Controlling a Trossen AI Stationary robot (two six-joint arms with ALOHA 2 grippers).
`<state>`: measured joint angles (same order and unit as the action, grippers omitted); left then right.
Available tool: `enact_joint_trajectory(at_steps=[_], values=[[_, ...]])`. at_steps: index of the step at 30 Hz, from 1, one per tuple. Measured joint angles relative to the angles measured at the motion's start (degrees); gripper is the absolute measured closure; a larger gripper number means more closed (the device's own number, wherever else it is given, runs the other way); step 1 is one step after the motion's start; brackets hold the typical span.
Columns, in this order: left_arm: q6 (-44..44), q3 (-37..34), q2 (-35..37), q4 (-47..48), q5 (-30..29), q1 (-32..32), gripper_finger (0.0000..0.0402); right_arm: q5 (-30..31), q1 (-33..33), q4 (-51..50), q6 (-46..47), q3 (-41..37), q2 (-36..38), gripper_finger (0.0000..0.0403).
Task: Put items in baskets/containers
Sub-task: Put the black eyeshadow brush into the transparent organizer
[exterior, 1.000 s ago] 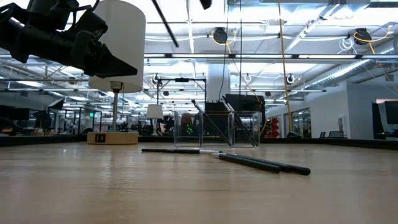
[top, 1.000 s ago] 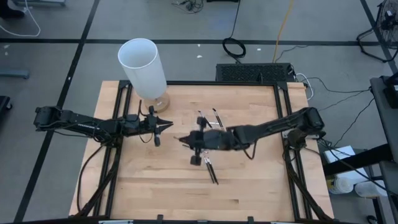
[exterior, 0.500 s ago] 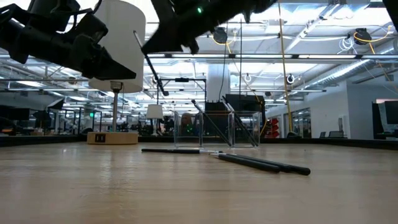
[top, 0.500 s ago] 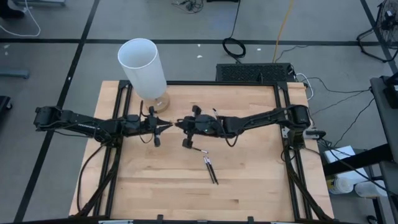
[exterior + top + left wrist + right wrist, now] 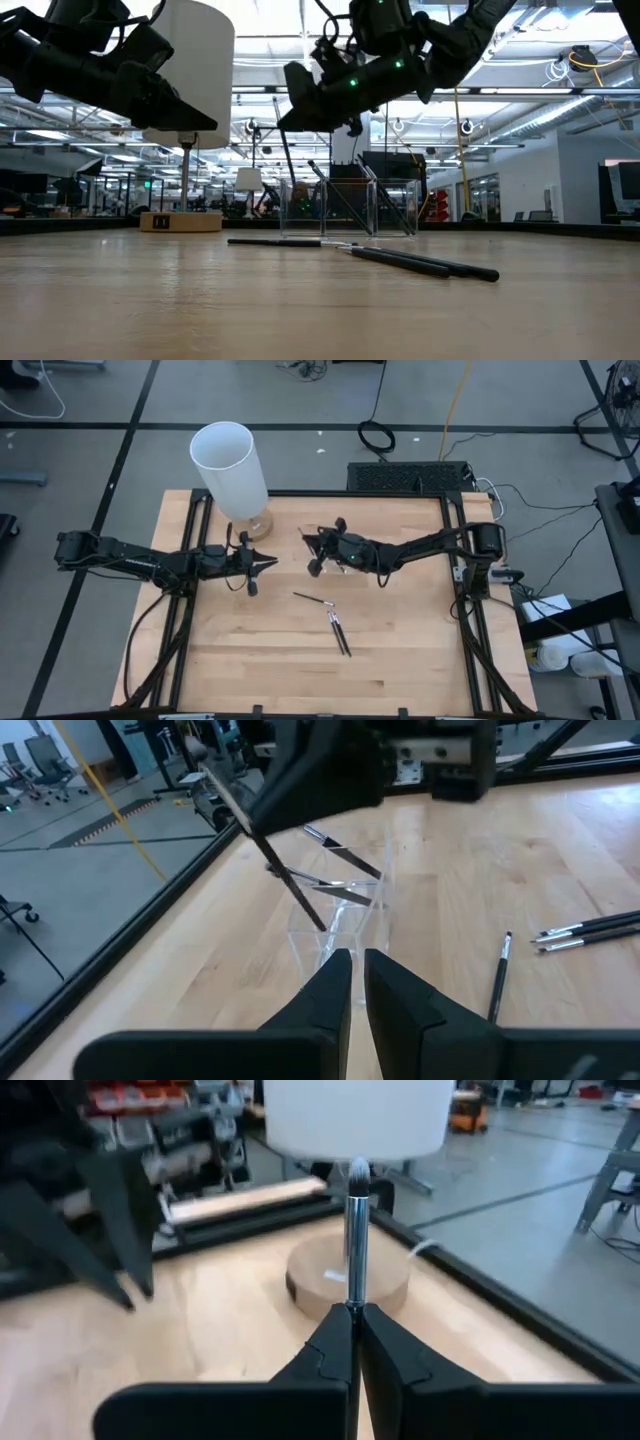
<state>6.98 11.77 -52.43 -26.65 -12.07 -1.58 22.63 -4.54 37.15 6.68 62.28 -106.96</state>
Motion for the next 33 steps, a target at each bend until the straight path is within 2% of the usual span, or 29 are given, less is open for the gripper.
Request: enact_joint_trajectory(at_steps=[5,12,33], values=[[-0.26,0.0,0.0,0.15,0.02,0.0,0.036,-0.24,0.54,-1.29,-0.32,-0.08,-0.07,0.0403],[-0.32,0.0,0.0,-0.49,0.04,0.0,0.036,-0.1,0.48,-9.38,2.65,-0.09,-0.07,0.0403],[-0.43,0.0,0.0,0.02,0.07,0.0,0.036,-0.17,0.51,-13.83,4.91,-0.09,-0.07,0.0403]])
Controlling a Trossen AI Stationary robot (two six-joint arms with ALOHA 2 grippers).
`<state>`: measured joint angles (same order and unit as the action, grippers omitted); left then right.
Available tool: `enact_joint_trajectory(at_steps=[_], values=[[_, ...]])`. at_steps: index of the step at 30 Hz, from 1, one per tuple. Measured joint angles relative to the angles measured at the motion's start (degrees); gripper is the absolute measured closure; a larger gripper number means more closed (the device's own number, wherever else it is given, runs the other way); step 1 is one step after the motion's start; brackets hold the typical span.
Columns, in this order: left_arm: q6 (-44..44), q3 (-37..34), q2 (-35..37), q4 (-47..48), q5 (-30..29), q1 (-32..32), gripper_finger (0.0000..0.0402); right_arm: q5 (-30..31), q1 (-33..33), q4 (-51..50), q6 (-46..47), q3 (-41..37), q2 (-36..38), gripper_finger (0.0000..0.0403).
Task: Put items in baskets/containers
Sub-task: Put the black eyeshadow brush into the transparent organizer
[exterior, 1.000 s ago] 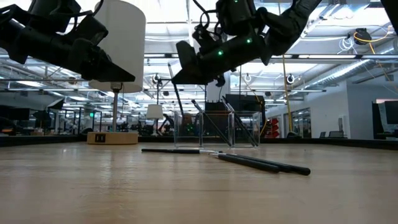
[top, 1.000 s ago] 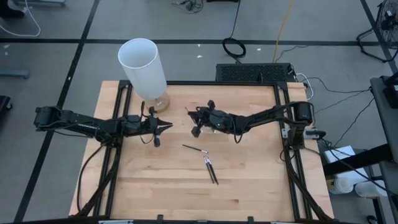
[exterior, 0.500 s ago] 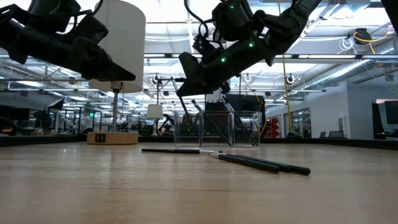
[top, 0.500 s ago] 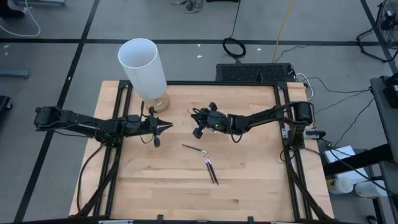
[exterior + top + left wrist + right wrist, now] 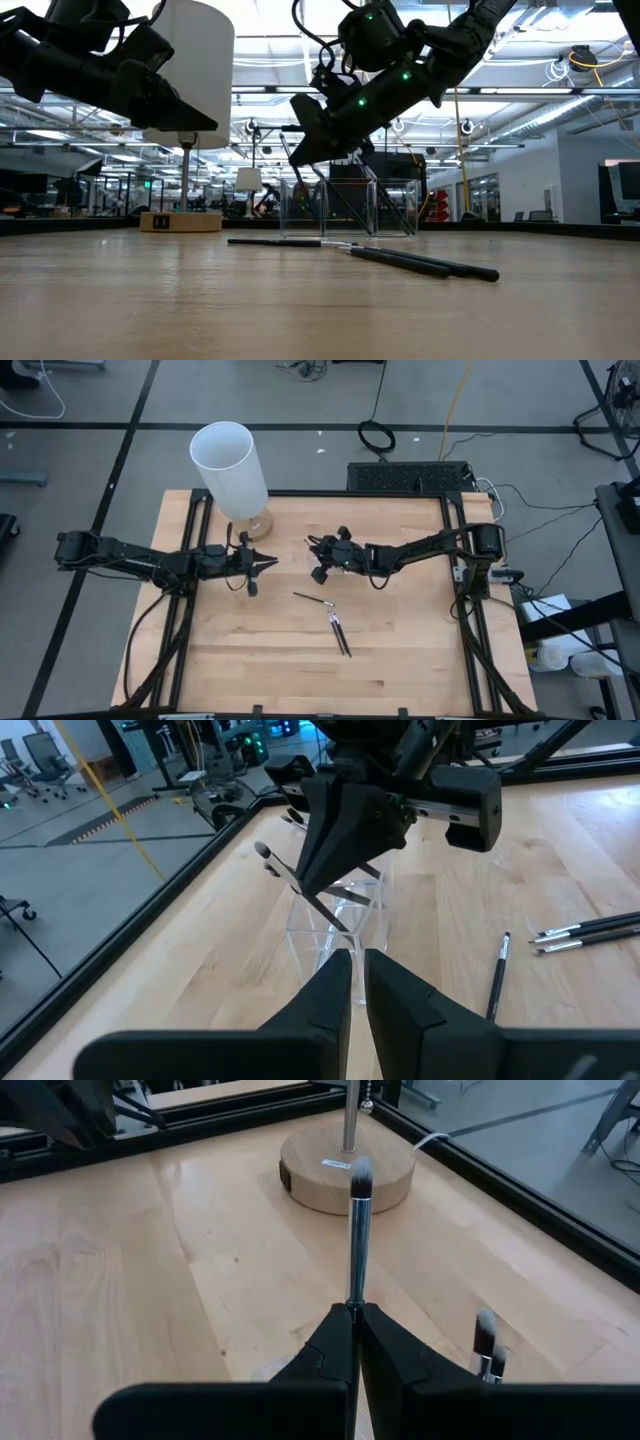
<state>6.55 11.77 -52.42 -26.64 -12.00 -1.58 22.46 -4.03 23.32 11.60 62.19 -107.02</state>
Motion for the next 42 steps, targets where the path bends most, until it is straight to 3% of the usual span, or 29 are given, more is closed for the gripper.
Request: enact_joint_trajectory(at_steps=[6,22,29,36,42], values=[[0.02,0.0,0.0,-0.76,-0.01,0.0,0.036,0.0,0.14,-0.03,0.53,0.0,0.0,0.0395],[0.72,0.0,0.0,-0.35,0.02,0.0,0.036,-0.02,0.39,-0.08,-0.2,0.0,0.06,0.0309],[-0.71,0.0,-0.02,1.69,0.02,0.0,0.036,3.21,1.91,-4.87,0.33,0.27,8.71,0.0296],[-1.1,0.0,0.0,1.23,0.1,0.0,0.036,4.46,15.16,-19.79,-0.22,10.05,16.24,0.0287],[-3.3,0.0,0.0,1.51,0.17,0.25,0.036,10.31,26.83,-40.99,14.58,14.31,16.18,0.0287]])
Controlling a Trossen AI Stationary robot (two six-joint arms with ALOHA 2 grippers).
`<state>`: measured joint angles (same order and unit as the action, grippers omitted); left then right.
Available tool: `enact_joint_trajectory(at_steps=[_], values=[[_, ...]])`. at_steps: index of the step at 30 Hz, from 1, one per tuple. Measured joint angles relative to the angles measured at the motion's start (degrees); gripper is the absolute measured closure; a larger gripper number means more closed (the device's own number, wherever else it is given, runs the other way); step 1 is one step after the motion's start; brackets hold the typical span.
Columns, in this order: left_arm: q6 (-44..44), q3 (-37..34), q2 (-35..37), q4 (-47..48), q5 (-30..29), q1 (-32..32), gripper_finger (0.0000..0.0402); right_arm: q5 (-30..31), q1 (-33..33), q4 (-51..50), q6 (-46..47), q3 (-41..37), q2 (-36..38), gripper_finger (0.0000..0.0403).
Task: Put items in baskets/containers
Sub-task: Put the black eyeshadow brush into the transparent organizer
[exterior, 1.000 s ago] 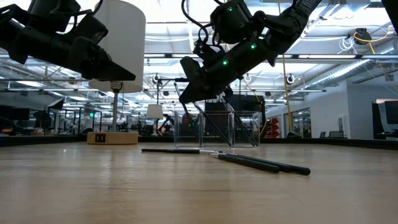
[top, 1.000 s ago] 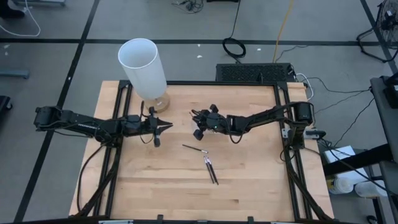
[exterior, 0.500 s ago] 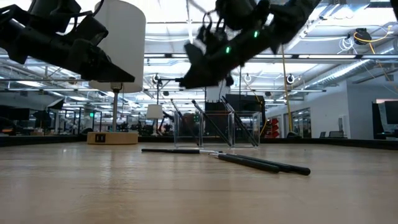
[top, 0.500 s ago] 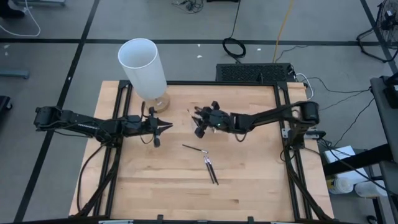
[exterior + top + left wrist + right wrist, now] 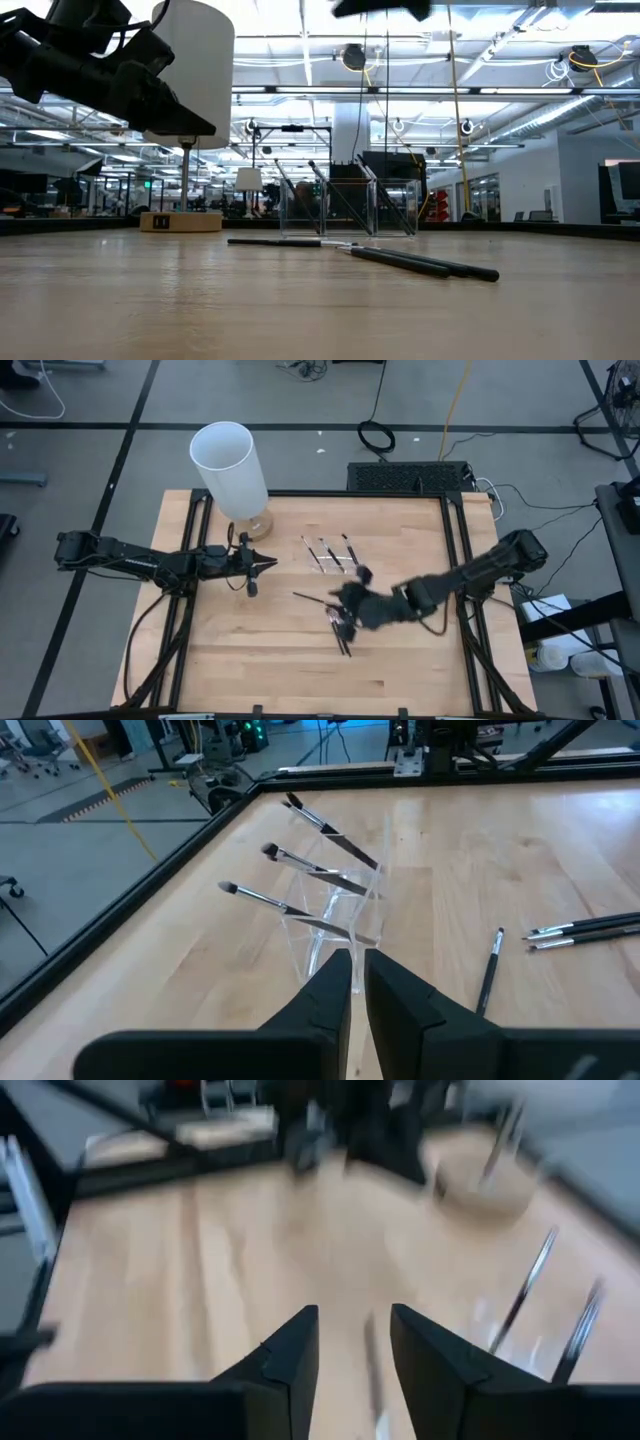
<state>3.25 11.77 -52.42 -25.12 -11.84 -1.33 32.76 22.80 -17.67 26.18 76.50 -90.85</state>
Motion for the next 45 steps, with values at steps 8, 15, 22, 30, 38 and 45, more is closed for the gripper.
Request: enact_joint_trajectory(at_steps=[8,15,22,30,38,45], values=[[0.86,0.0,-0.02,-1.18,-0.03,0.36,0.036,-6.97,4.63,-4.7,21.68,-5.89,-7.93,0.0287],[1.52,0.0,-0.02,-2.62,-0.06,0.36,0.036,-7.92,3.13,-4.87,25.21,-6.31,-17.12,0.0287],[4.14,0.0,-0.01,-2.6,-0.11,0.36,0.036,-8.62,1.09,-4.71,25.66,-6.31,-18.58,0.0287],[4.11,0.0,-0.02,-2.58,-0.13,0.36,0.036,-7.92,0.31,-4.03,24.16,-6.29,-18.6,0.0287],[3.98,0.0,0.0,-2.56,-0.13,0.36,0.036,-9.53,0.53,-2.53,24.23,-6.24,-21.16,0.0287],[3.72,0.0,0.0,-2.21,-0.12,0.39,0.036,-10.36,0.44,-2.36,24.91,-6.07,-22.82,0.0287]])
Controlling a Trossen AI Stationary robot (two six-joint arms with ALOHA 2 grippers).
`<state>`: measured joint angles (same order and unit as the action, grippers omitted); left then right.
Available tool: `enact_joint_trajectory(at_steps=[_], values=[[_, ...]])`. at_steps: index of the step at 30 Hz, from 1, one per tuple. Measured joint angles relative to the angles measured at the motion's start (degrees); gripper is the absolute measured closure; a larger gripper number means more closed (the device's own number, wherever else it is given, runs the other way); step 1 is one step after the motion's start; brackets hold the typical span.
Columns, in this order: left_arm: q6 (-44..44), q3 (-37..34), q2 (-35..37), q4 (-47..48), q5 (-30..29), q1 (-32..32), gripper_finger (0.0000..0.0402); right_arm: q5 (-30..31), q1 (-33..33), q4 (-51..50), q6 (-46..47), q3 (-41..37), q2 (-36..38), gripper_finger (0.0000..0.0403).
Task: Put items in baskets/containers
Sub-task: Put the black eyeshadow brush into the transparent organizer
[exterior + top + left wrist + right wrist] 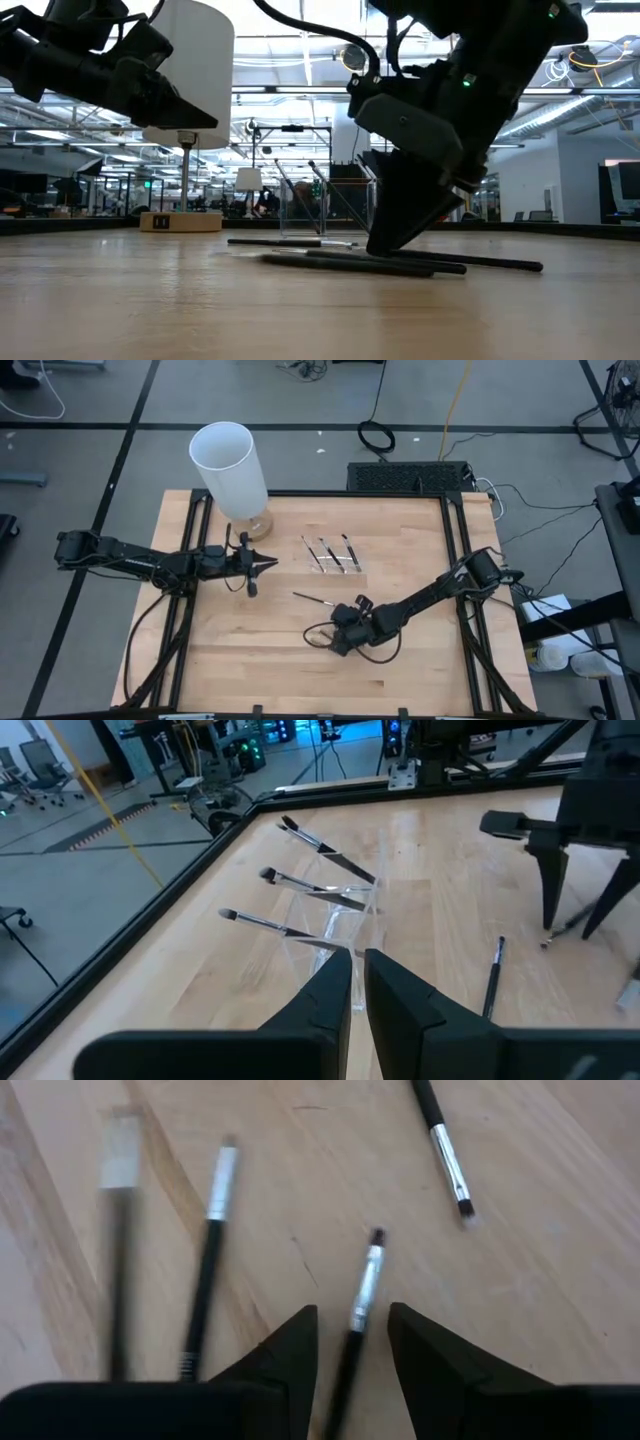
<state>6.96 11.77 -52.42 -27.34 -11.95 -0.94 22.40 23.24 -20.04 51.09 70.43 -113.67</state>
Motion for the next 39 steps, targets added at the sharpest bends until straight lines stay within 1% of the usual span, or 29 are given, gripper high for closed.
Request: enact_joint_trajectory(at_steps=[4,8,11,19,29,39], values=[[0.07,0.0,-0.01,0.18,0.0,0.01,0.036,-0.47,0.0,-0.91,0.12,0.01,-0.02,0.0287],[0.1,0.0,0.0,0.16,-0.01,0.01,0.036,-3.63,-0.13,-2.97,-0.2,0.0,-0.07,0.0288],[0.22,0.0,-0.02,0.16,-0.01,0.01,0.036,-4.72,-0.13,-5.37,0.51,0.0,-0.17,0.0297],[0.26,0.0,-0.01,0.14,-0.01,0.01,0.036,-6.11,-0.09,-10.45,0.96,-0.11,-0.17,0.0333],[0.24,0.0,0.0,0.14,-0.01,0.01,0.036,-6.16,0.07,-10.86,1.34,-0.15,-0.17,0.0396],[0.26,0.0,0.0,0.14,-0.01,0.01,0.036,-6.13,0.09,-10.84,1.21,-0.17,-0.17,0.04]])
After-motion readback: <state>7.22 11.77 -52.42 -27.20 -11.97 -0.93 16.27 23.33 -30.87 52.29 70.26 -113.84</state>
